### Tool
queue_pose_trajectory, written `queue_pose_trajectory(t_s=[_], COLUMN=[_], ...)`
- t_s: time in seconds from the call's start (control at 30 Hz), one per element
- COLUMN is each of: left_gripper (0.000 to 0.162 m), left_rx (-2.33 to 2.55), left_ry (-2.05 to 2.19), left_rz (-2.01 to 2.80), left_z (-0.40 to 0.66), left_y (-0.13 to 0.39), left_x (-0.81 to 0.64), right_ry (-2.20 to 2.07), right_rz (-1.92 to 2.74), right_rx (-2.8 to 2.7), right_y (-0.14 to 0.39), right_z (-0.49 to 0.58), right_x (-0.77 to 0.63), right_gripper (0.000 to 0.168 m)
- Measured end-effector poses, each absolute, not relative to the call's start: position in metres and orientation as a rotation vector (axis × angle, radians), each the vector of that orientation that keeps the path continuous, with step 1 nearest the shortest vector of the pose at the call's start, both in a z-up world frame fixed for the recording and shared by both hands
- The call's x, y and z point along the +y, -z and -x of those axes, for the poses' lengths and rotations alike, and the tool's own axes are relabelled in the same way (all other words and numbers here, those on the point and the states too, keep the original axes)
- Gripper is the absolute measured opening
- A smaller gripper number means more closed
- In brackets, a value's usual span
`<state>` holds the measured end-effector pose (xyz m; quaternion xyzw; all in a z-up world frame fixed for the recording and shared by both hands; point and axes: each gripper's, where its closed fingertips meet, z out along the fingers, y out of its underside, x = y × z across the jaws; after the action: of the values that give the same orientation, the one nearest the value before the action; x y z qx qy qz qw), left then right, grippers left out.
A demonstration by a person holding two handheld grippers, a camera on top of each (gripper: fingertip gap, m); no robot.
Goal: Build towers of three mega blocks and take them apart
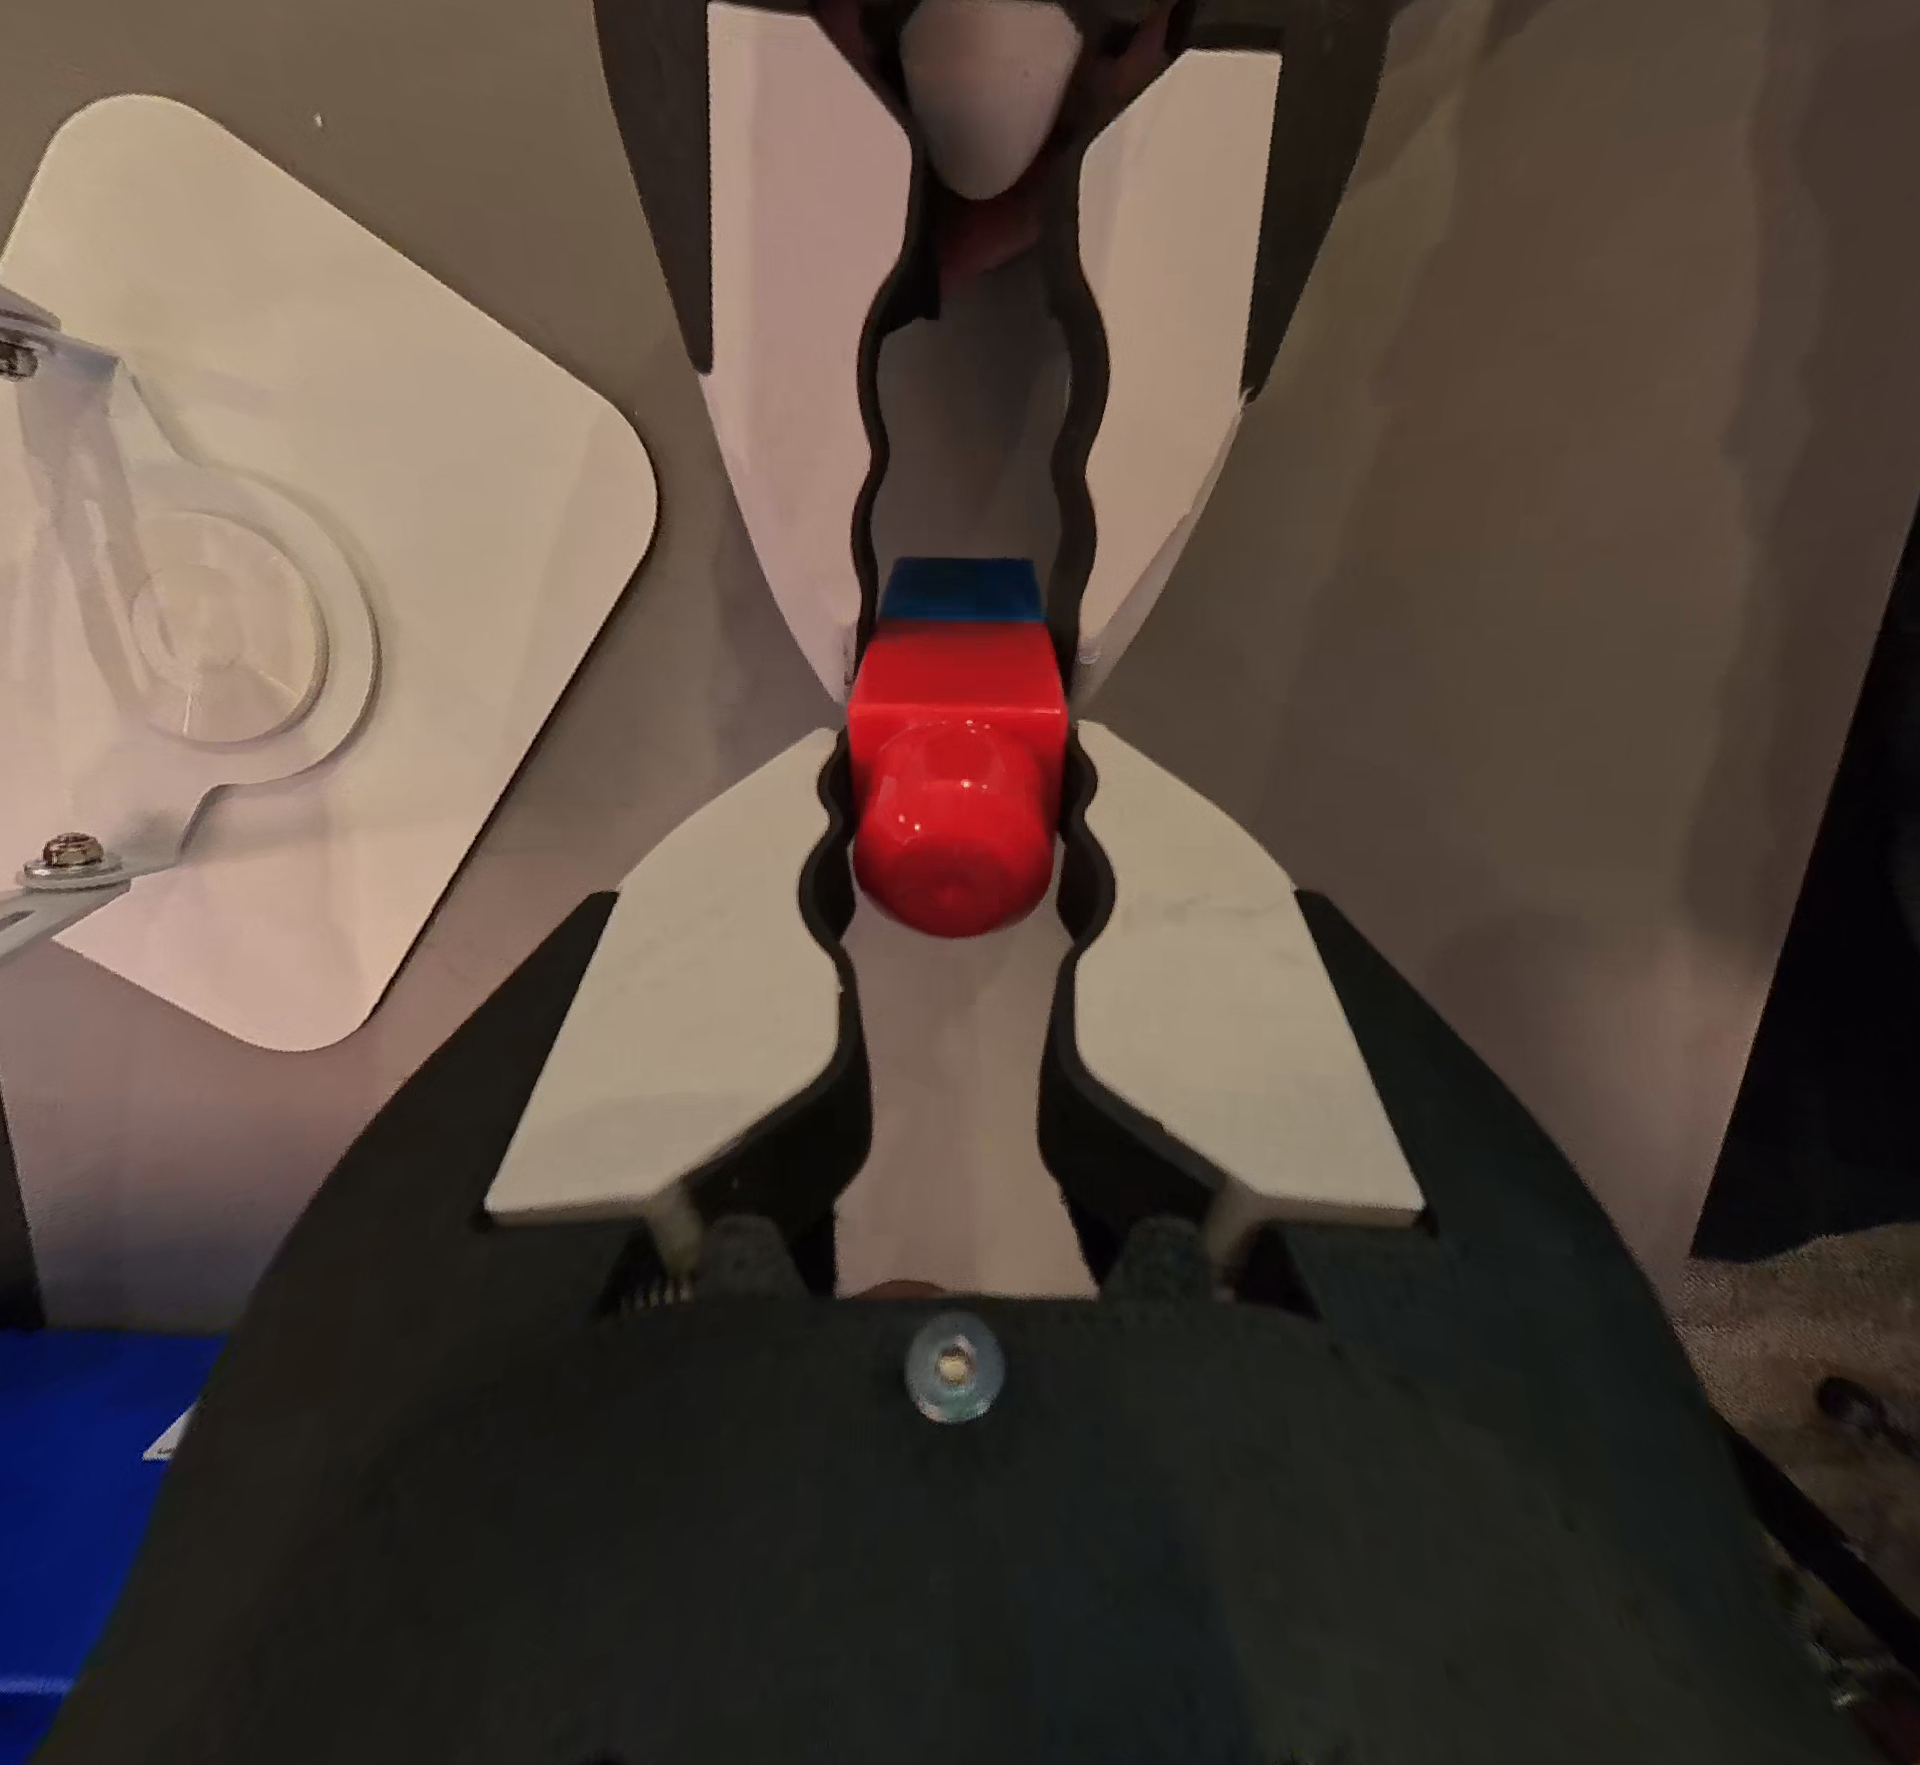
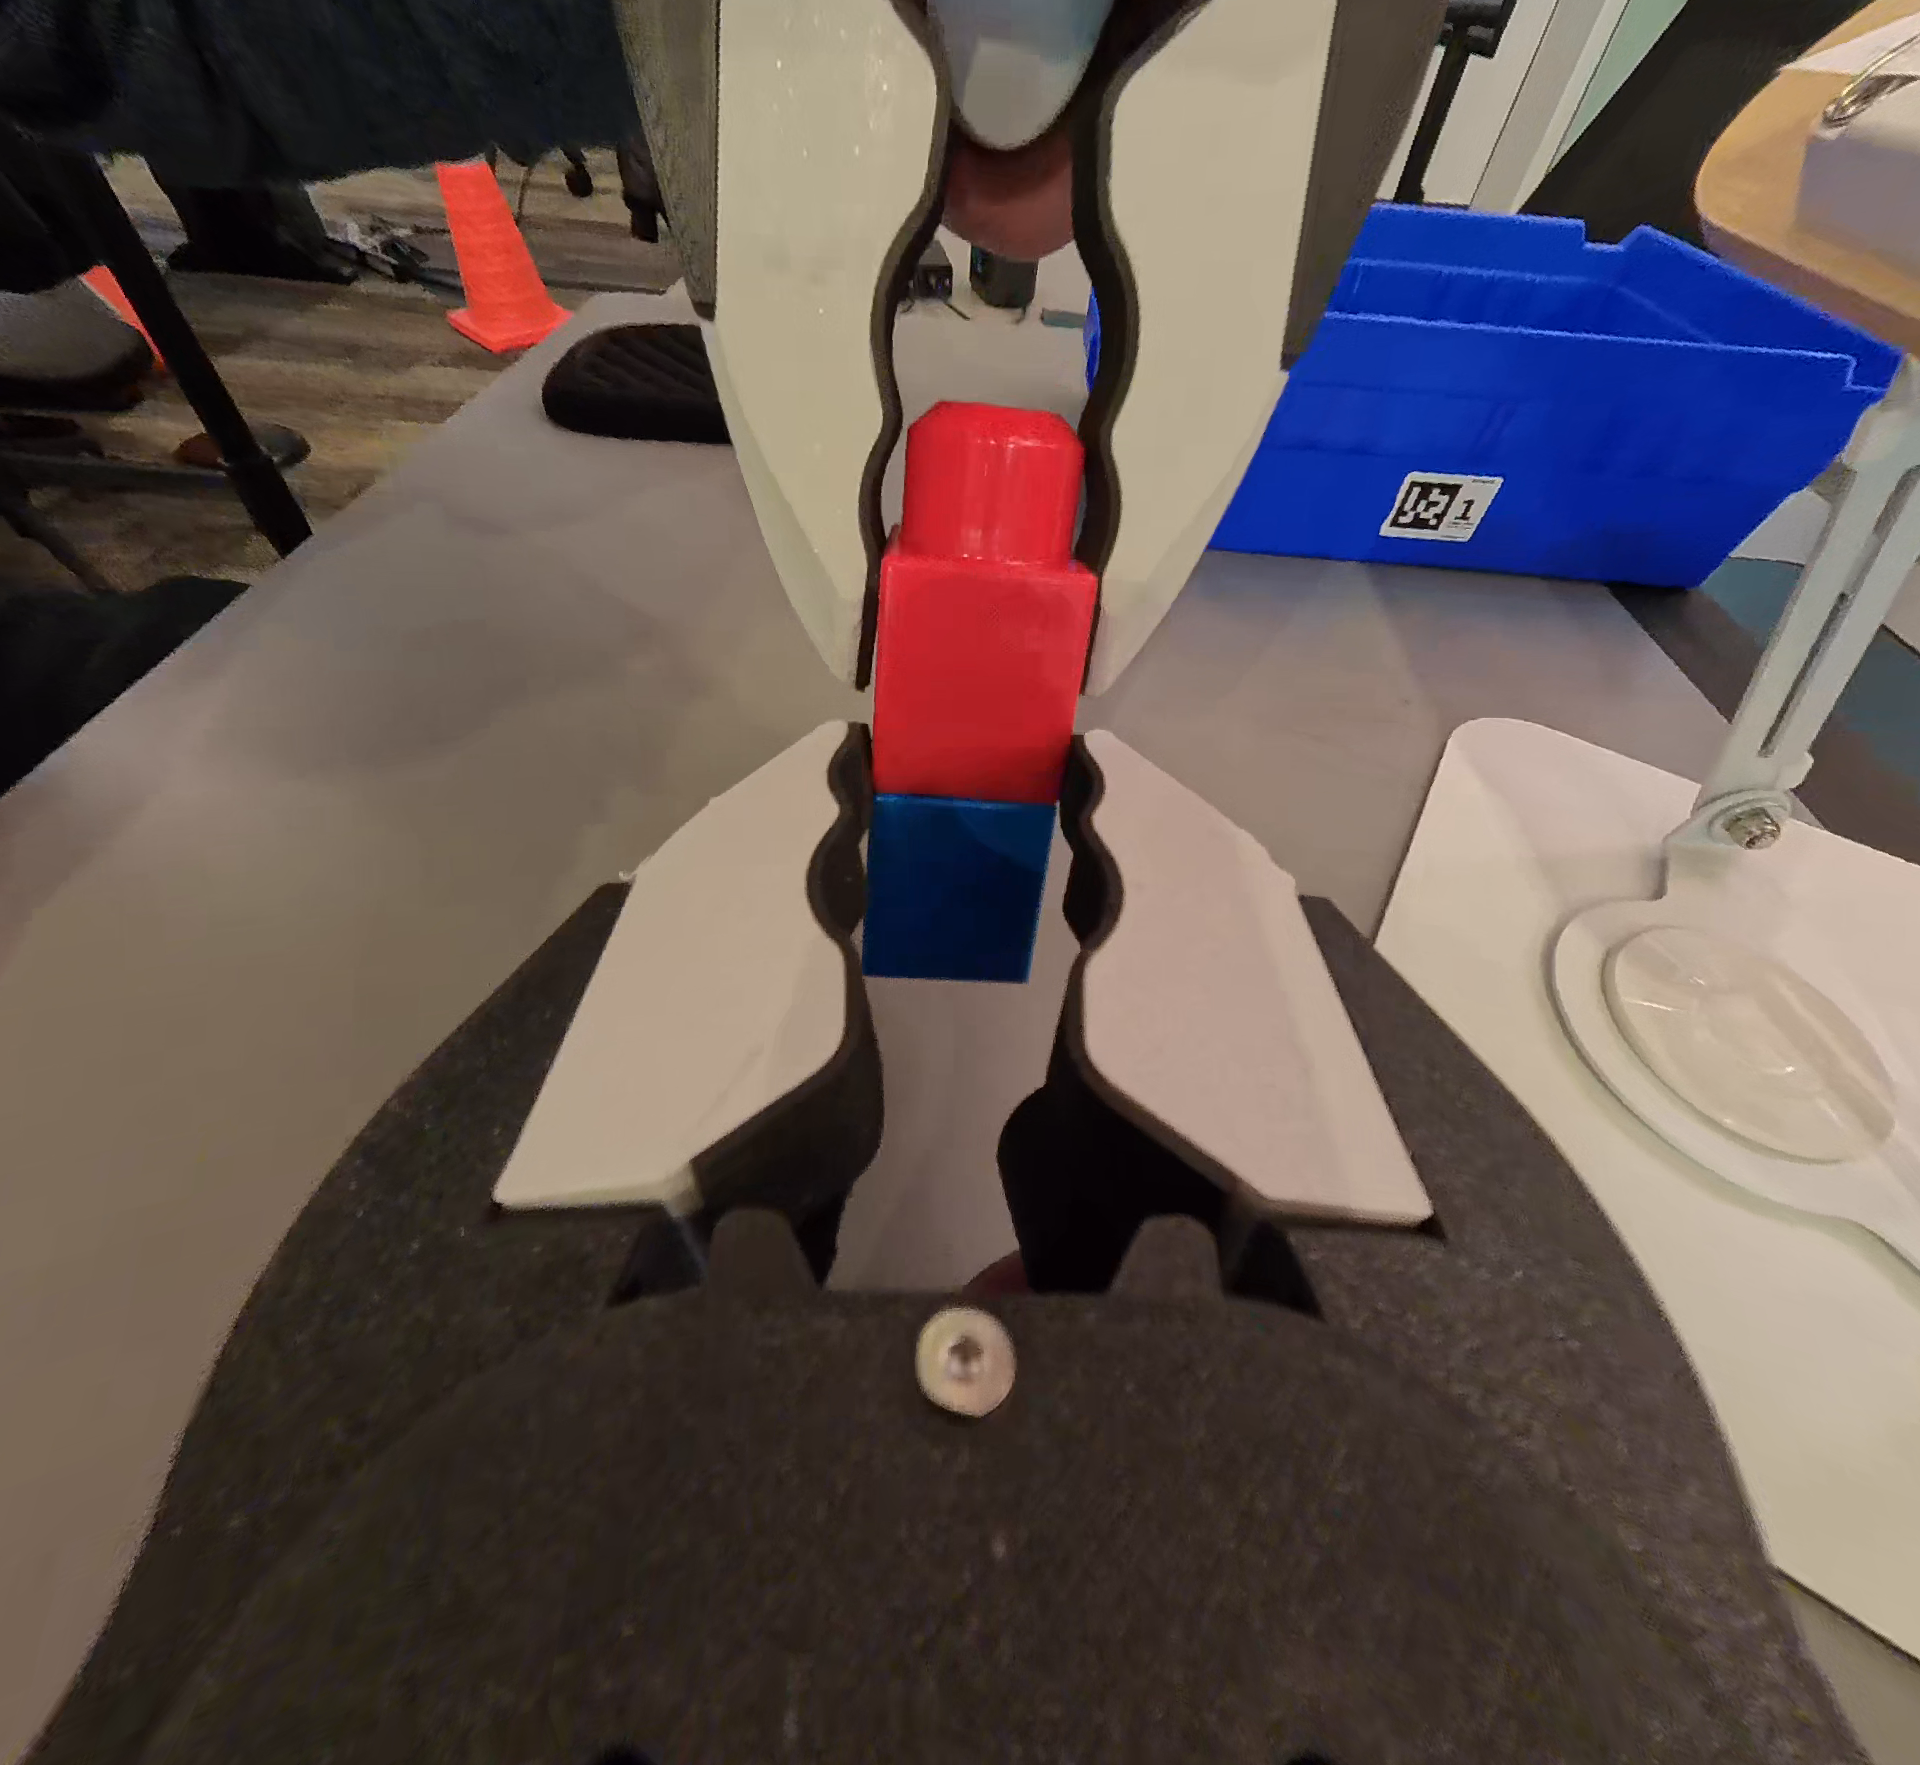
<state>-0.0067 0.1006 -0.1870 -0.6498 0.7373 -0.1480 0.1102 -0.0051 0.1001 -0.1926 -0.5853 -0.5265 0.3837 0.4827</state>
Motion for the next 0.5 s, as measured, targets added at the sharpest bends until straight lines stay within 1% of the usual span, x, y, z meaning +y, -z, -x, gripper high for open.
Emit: queue_pose_trajectory(t_s=[0.1,0.17,0.2,0.27,0.37,0.4,0.5], left_gripper=[0.036,0.036,0.040,0.056,0.060,0.060,0.050], left_rx=[2.158,2.065,2.022,1.918,1.787,1.765,1.698], left_ry=[0.430,0.524,0.567,0.621,0.808,0.848,1.009], left_rz=[1.908,1.926,1.928,1.940,1.926,1.925,1.904], left_z=[0.006,0.001,0.001,0.002,-0.005,-0.007,-0.021], left_y=[0.186,0.178,0.175,0.172,0.173,0.175,0.179], left_x=[0.101,0.105,0.106,0.113,0.110,0.107,0.096], right_ry=[-0.939,-0.996,-1.024,-1.081,-1.175,-1.191,-1.196], right_rz=[1.421,1.409,1.400,1.381,1.335,1.327,1.307], right_rx=[-1.270,-1.211,-1.174,-1.108,-1.014,-0.997,-0.988], right_y=[0.192,0.183,0.178,0.168,0.154,0.152,0.149], right_z=[0.004,0.001,-0.001,-0.006,-0.012,-0.013,-0.012], right_x=[0.101,0.103,0.105,0.108,0.110,0.110,0.108], right_gripper=[0.034,0.034,0.034,0.034,0.034,0.034,0.034])
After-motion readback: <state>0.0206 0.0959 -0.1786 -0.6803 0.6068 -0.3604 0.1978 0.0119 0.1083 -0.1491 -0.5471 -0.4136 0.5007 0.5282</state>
